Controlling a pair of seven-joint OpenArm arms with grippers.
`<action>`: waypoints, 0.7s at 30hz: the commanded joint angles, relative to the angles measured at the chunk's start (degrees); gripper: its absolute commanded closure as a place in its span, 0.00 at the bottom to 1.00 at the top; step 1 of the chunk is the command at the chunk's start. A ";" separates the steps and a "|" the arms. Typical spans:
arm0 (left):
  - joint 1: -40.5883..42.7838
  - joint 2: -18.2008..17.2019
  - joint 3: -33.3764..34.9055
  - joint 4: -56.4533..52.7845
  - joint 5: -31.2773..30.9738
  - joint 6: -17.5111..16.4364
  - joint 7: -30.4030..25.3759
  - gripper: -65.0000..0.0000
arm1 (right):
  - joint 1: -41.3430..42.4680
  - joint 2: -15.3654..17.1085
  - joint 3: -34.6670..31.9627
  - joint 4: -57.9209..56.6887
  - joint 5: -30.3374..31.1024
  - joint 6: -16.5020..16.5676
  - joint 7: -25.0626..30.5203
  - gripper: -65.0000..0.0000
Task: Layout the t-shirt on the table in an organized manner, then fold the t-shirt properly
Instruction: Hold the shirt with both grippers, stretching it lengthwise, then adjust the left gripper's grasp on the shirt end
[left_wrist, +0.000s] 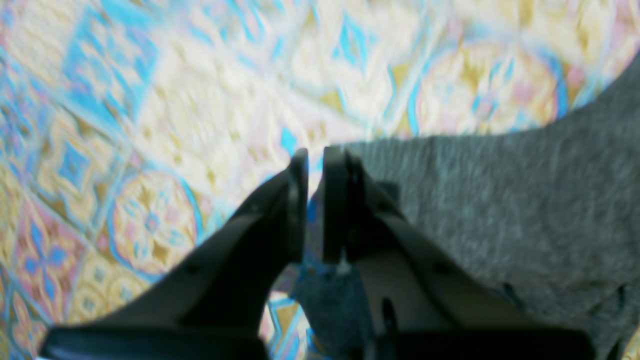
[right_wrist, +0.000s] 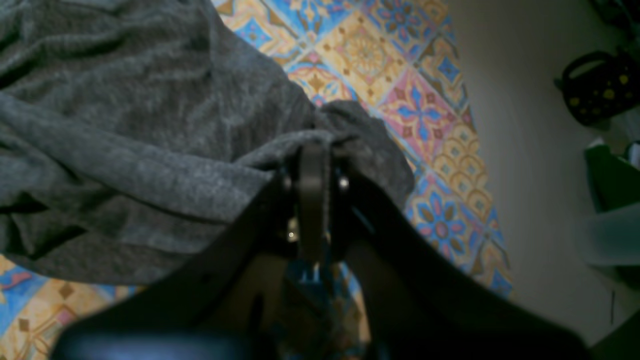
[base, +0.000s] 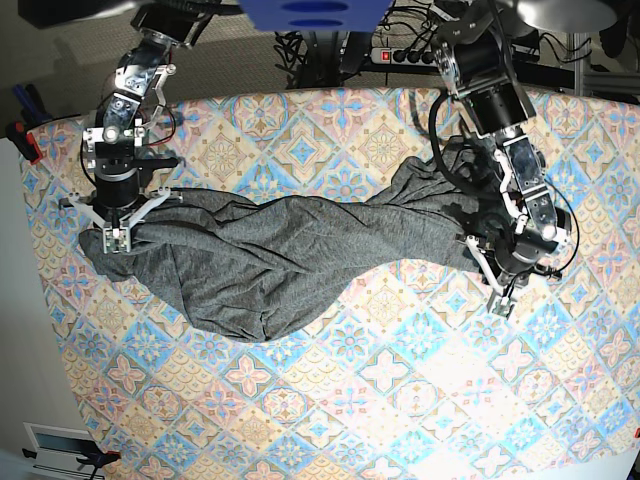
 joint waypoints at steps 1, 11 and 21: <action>-1.21 -0.32 -0.02 1.89 -1.76 0.12 0.18 0.92 | 0.62 0.41 0.08 1.12 0.25 -0.42 1.35 1.00; -0.24 -0.67 0.07 7.87 -6.33 0.12 5.98 0.81 | 0.62 0.41 0.08 1.12 0.25 -0.42 1.35 1.00; 4.24 -0.41 -1.95 4.79 -6.33 0.12 1.06 0.61 | 0.62 0.41 0.08 0.94 0.25 -0.42 1.35 1.00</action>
